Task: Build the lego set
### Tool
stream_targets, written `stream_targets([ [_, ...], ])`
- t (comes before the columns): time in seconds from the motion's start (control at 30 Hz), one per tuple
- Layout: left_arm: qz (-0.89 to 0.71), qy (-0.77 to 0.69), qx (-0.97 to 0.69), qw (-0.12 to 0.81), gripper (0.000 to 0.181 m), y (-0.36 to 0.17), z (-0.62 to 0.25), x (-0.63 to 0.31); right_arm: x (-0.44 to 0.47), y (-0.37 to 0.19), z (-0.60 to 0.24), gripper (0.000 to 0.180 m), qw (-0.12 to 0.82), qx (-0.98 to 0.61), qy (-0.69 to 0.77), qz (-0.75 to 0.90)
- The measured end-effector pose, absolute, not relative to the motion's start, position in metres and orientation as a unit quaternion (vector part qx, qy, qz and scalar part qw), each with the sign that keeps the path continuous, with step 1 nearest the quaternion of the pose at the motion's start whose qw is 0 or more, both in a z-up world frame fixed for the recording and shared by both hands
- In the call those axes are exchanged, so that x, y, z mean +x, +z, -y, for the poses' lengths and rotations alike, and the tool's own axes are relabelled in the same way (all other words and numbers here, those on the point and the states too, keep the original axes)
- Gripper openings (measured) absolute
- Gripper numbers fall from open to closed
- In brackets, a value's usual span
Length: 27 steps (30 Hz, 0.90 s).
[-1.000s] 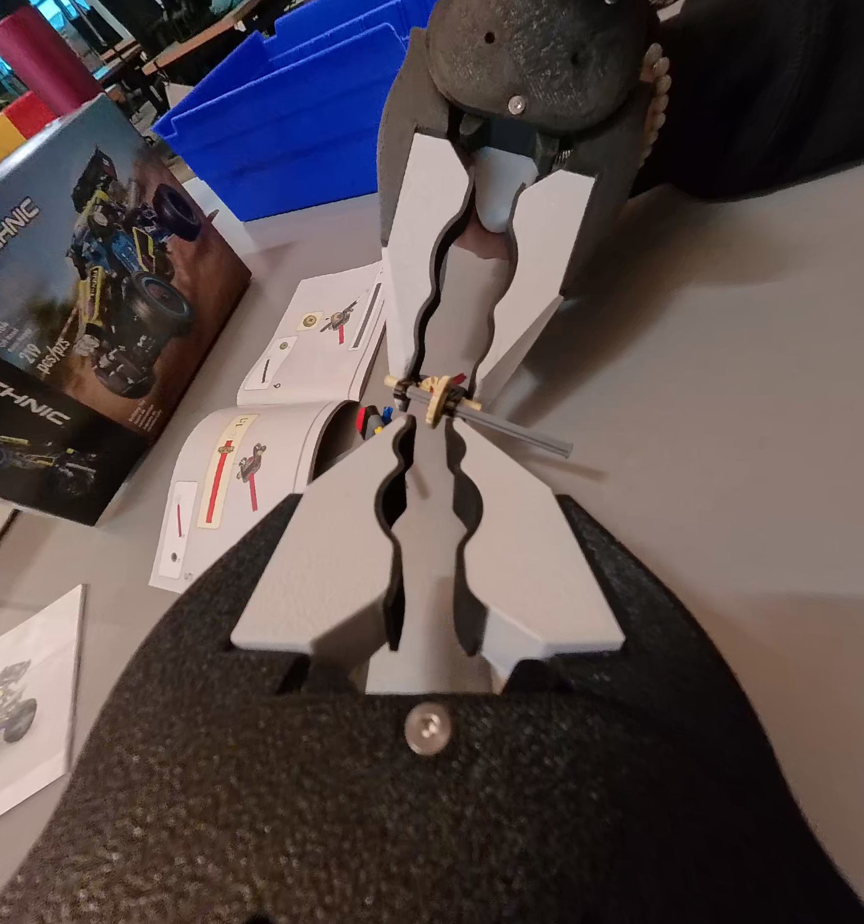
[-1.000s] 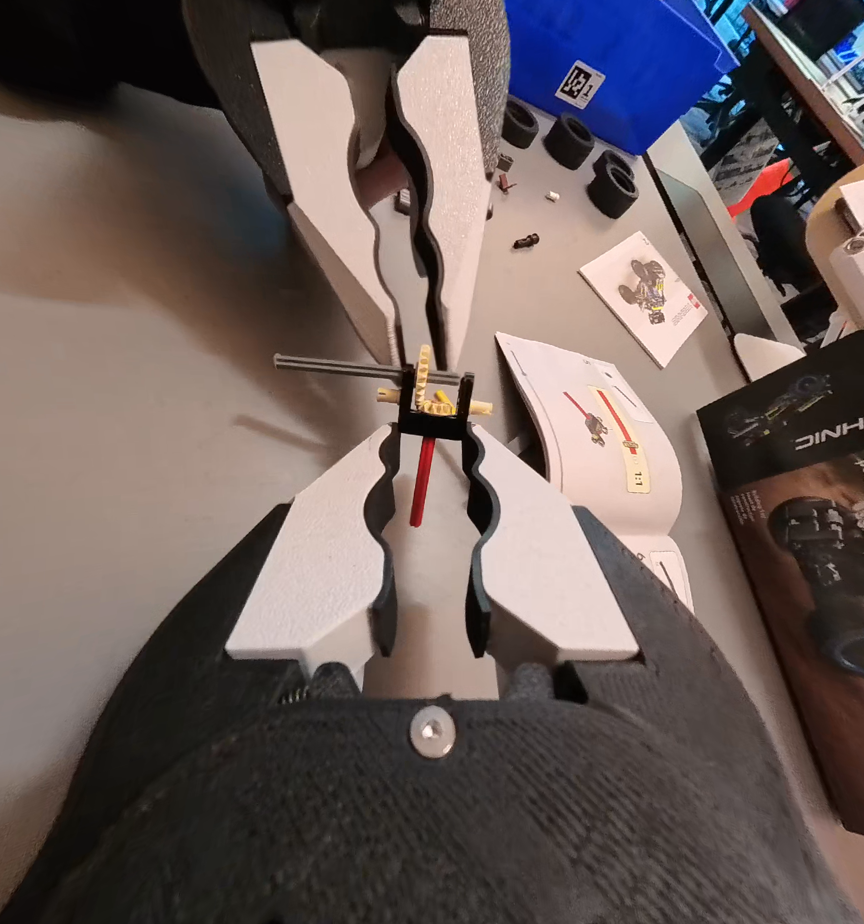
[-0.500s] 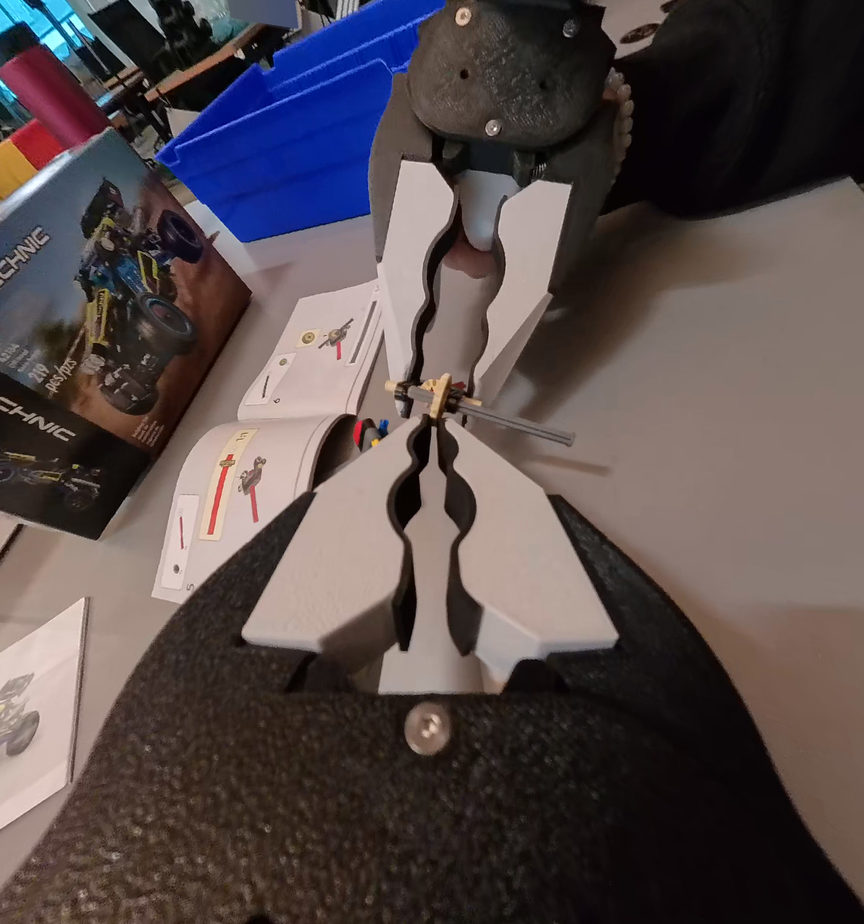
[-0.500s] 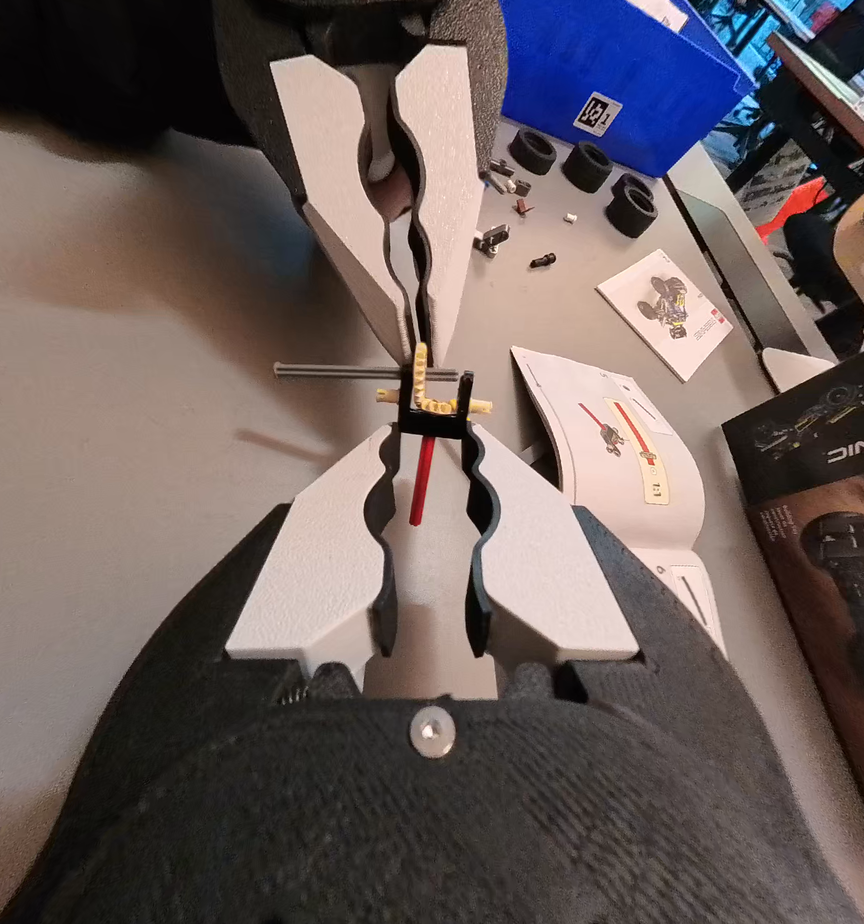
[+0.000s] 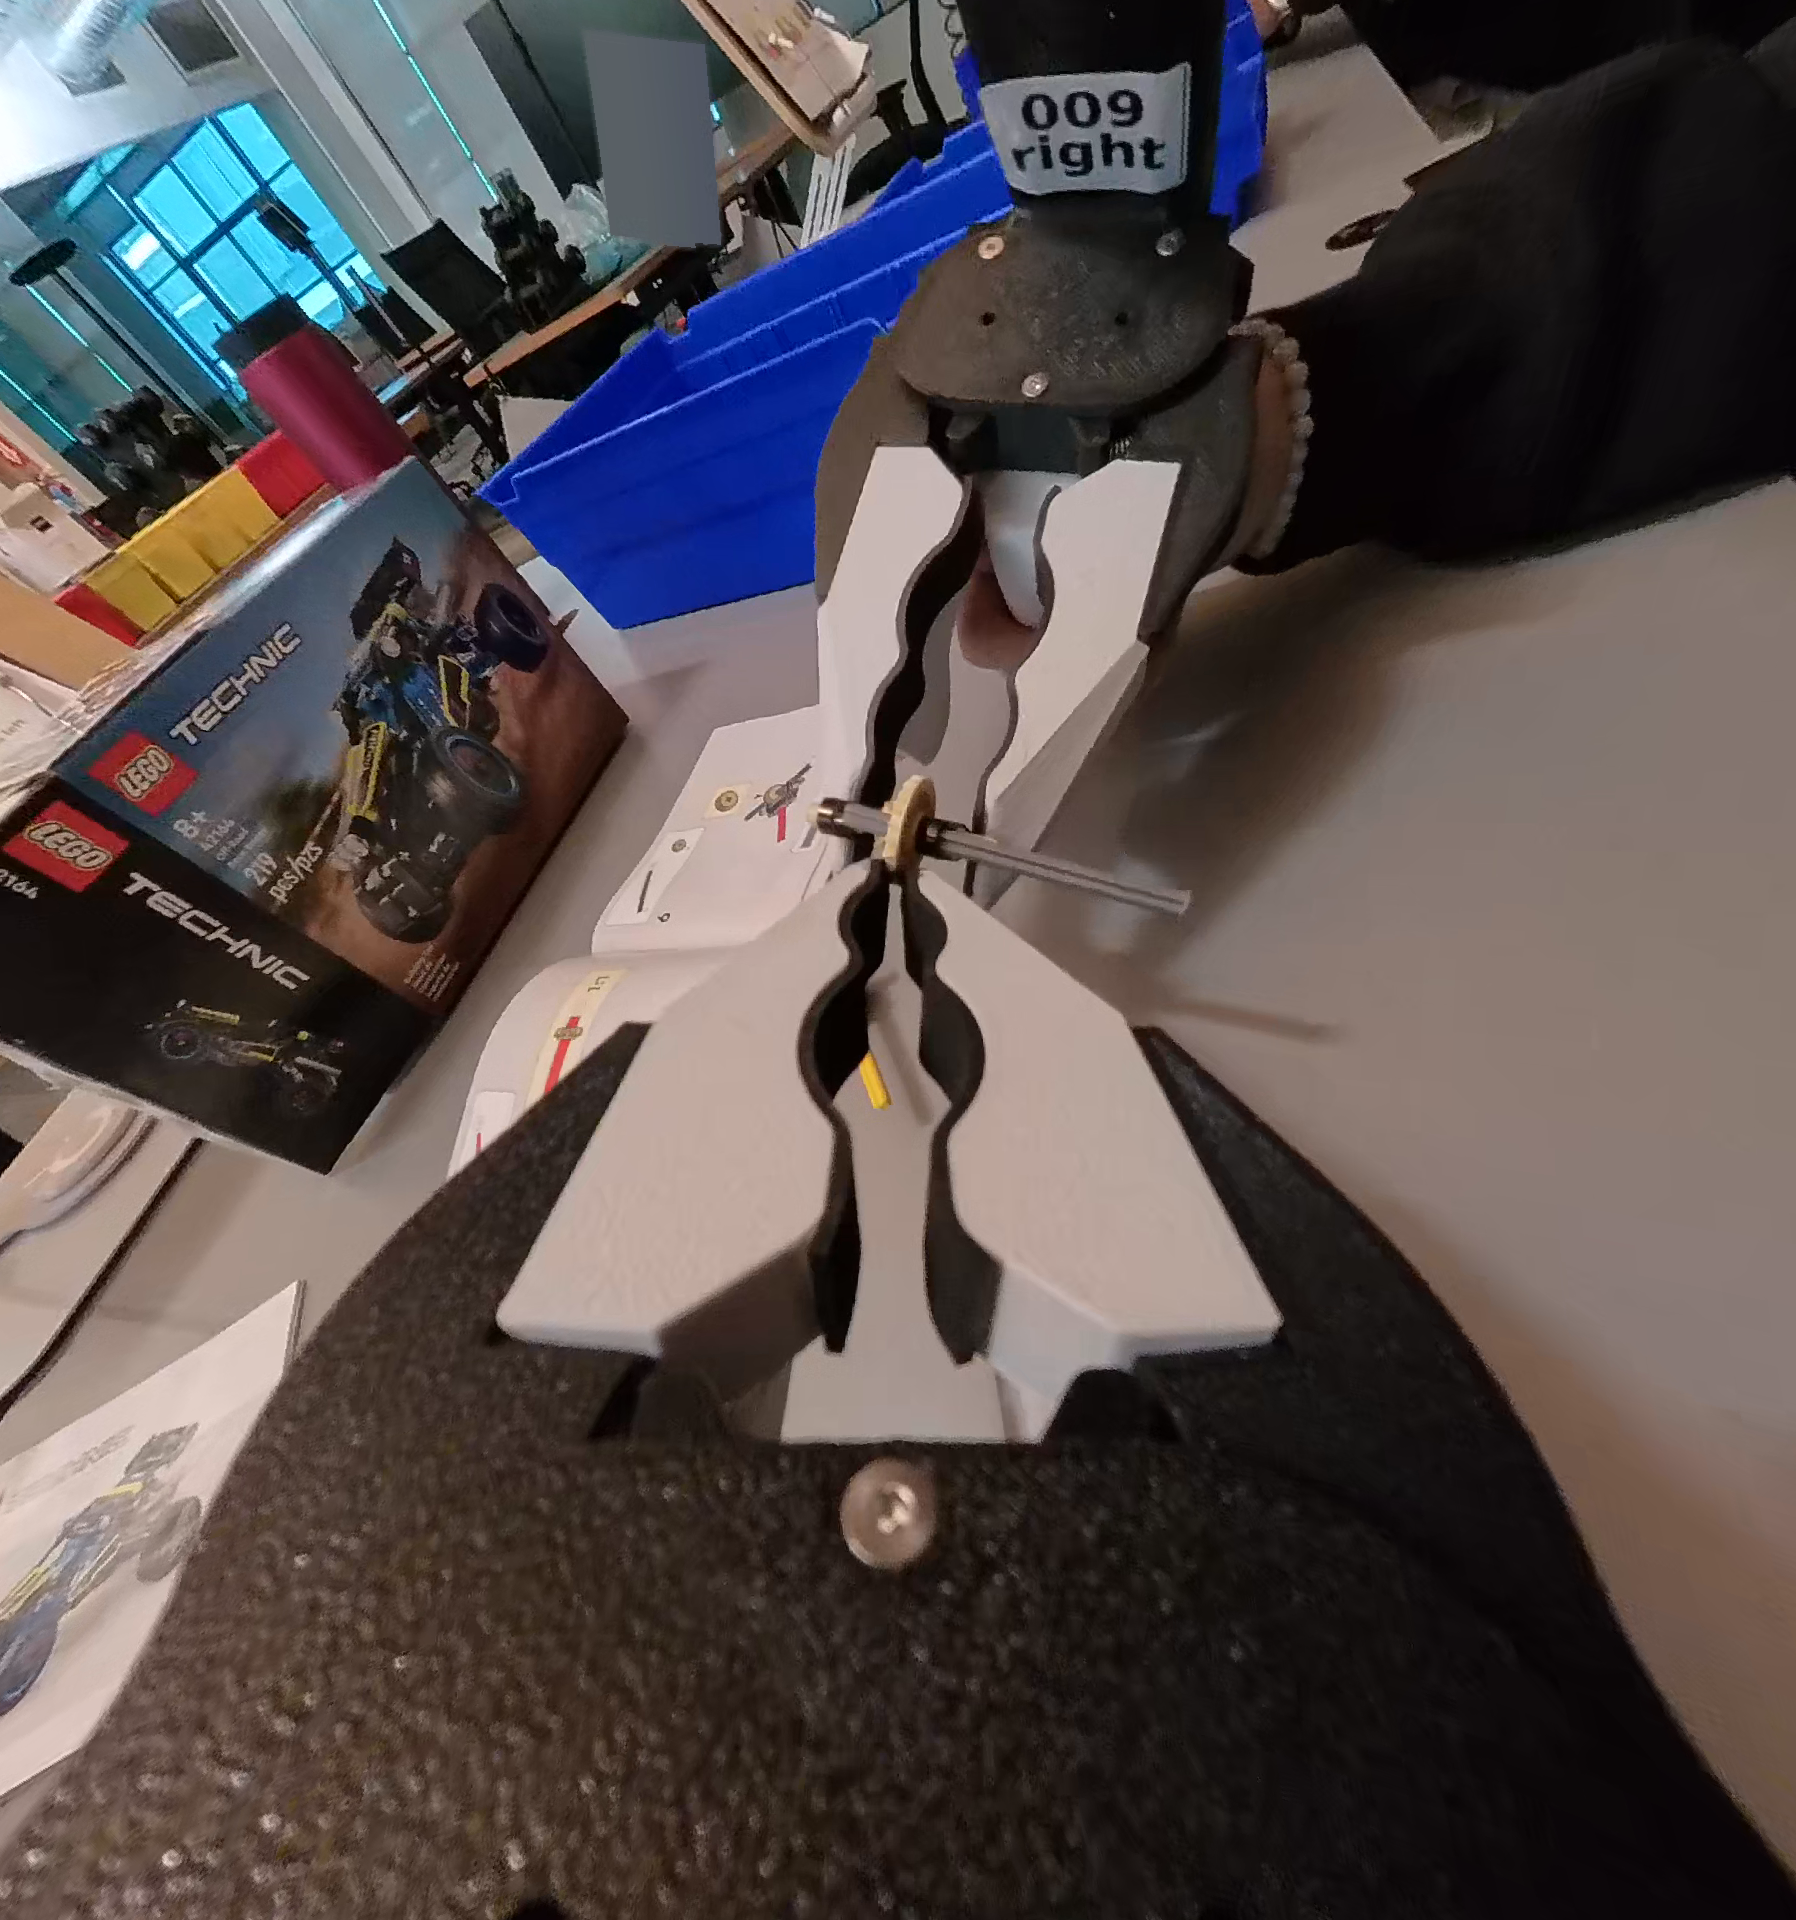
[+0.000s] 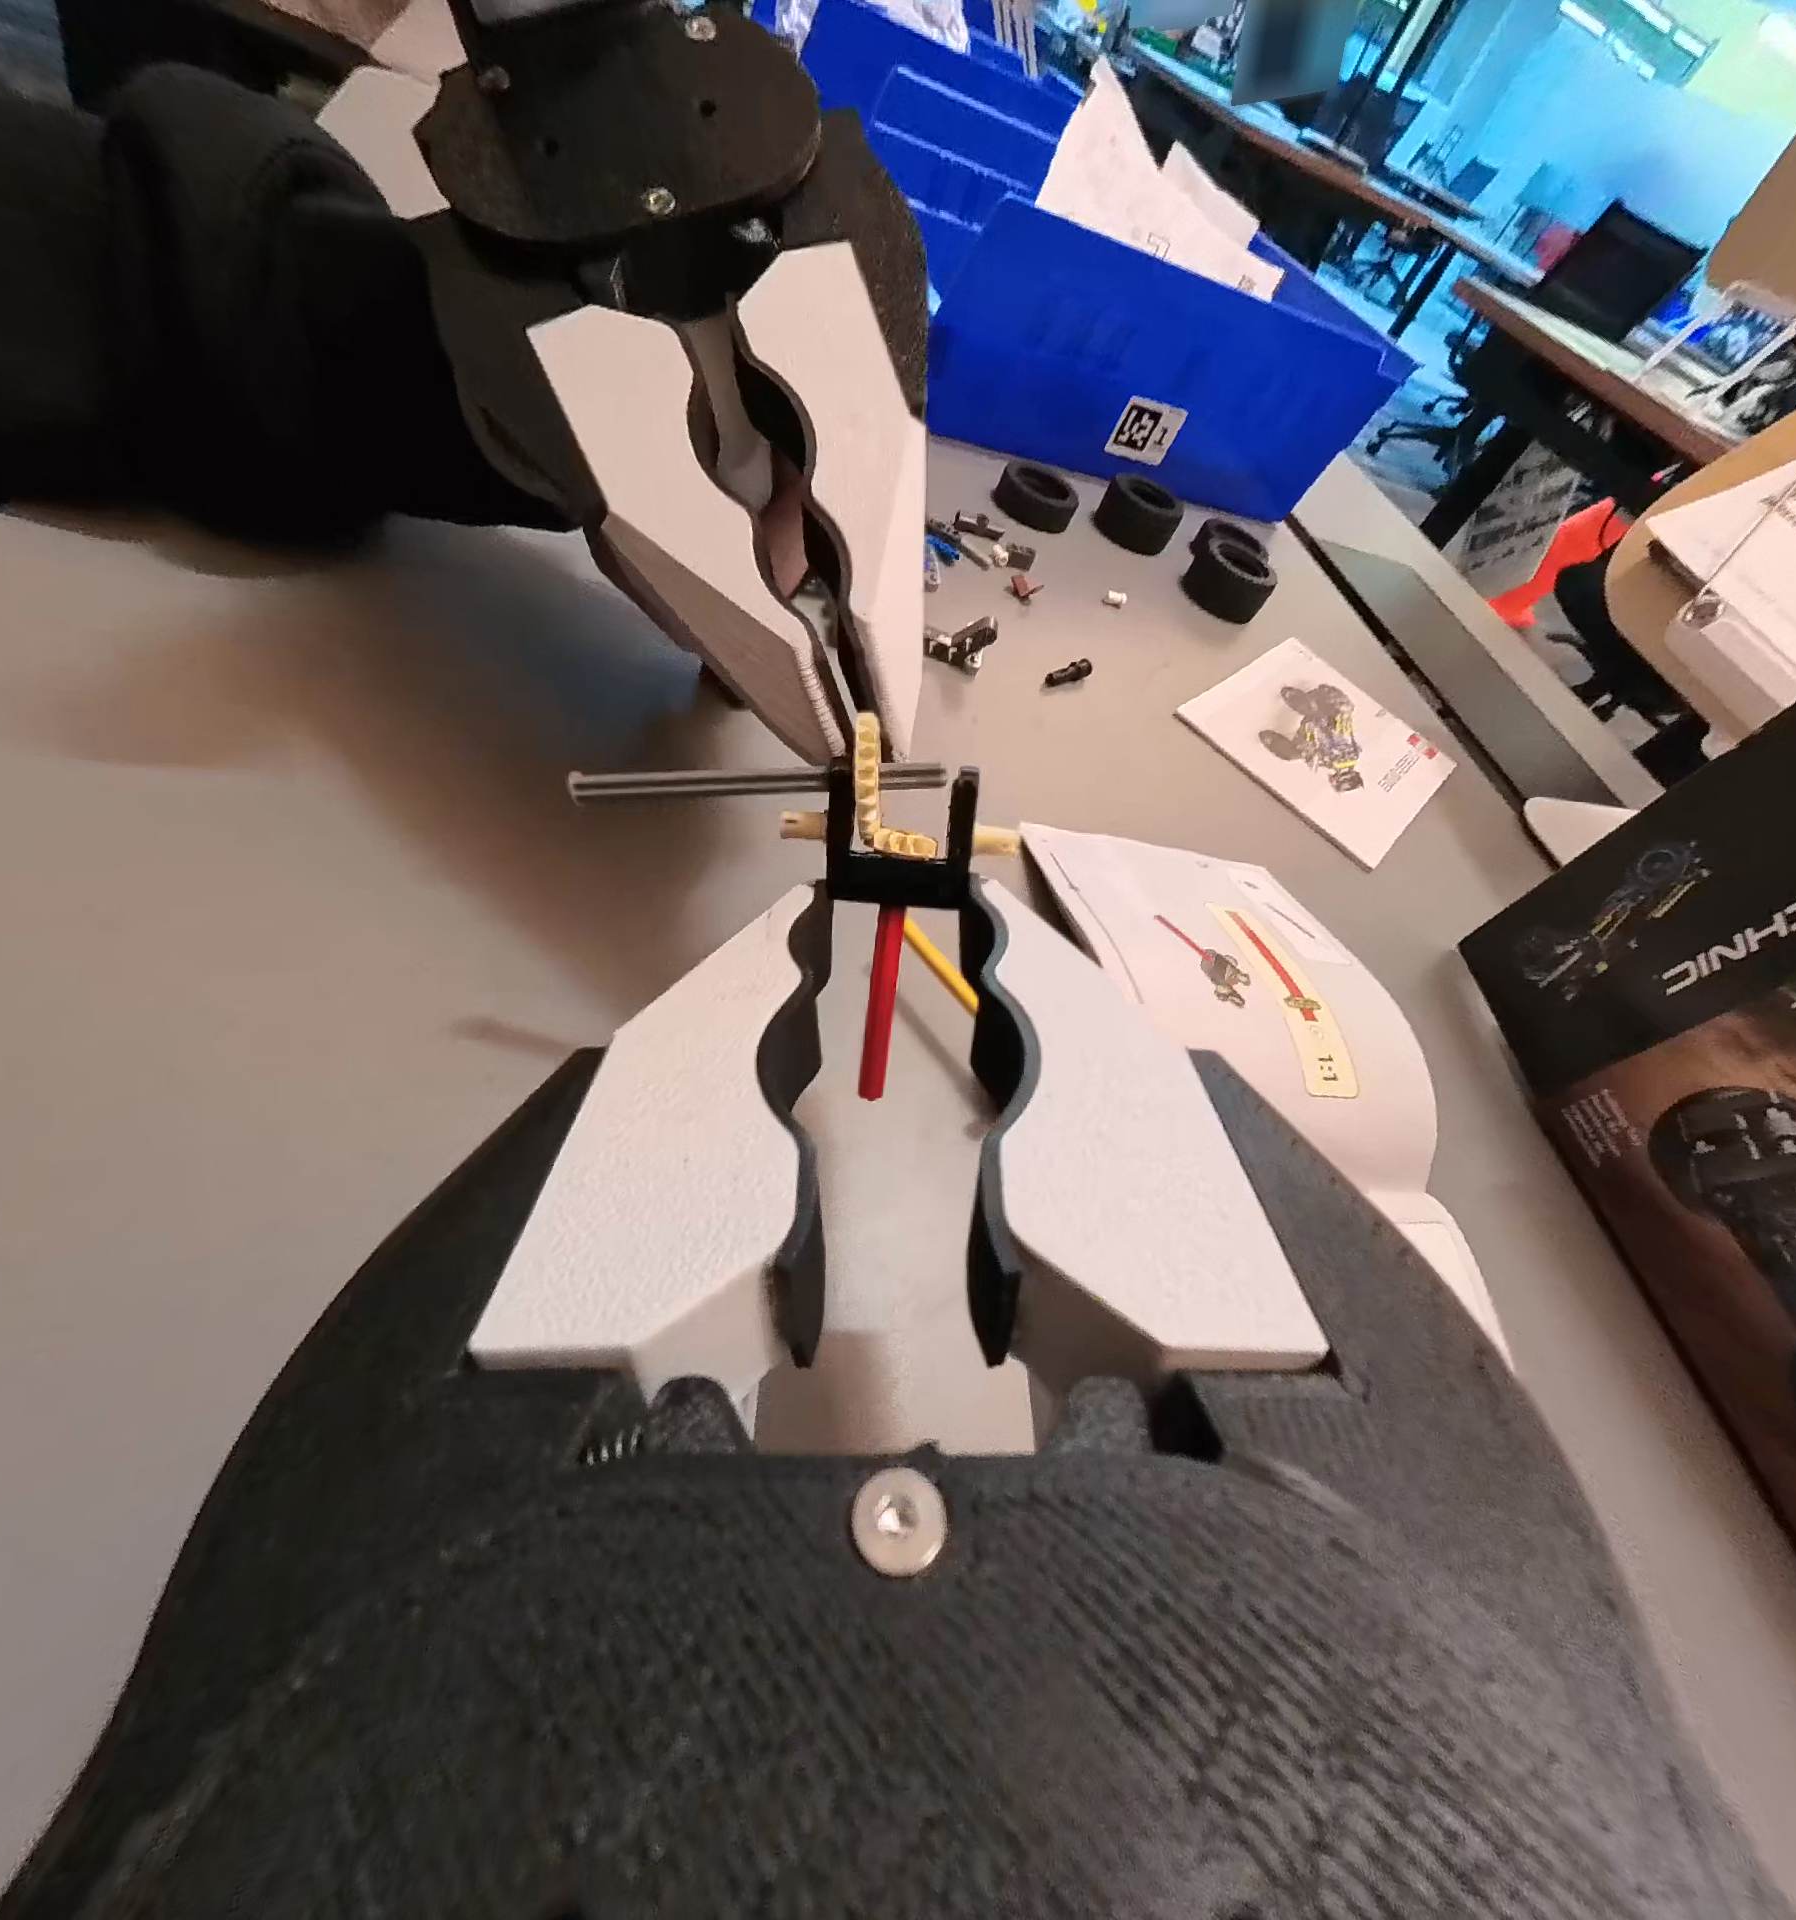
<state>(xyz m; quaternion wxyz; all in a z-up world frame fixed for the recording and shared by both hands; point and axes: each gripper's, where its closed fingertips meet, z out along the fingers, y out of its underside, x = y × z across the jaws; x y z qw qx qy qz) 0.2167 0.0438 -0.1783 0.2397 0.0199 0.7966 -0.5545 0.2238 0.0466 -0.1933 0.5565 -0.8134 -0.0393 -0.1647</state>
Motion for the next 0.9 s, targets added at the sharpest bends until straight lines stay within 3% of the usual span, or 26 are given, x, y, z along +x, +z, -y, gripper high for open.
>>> stream_targets([
  [0.53, -0.749, -0.616, -0.004, 0.245, 0.007, -0.152, -0.049, 0.213, 0.232, -0.168, -0.043, 0.023, 0.597, -0.755, -0.264, 0.059],
  [0.9, -0.792, -0.560, -0.001, 0.243, 0.019, -0.175, -0.045, 0.207, 0.251, -0.217, -0.029, 0.023, 0.441, -0.846, -0.297, 0.029],
])
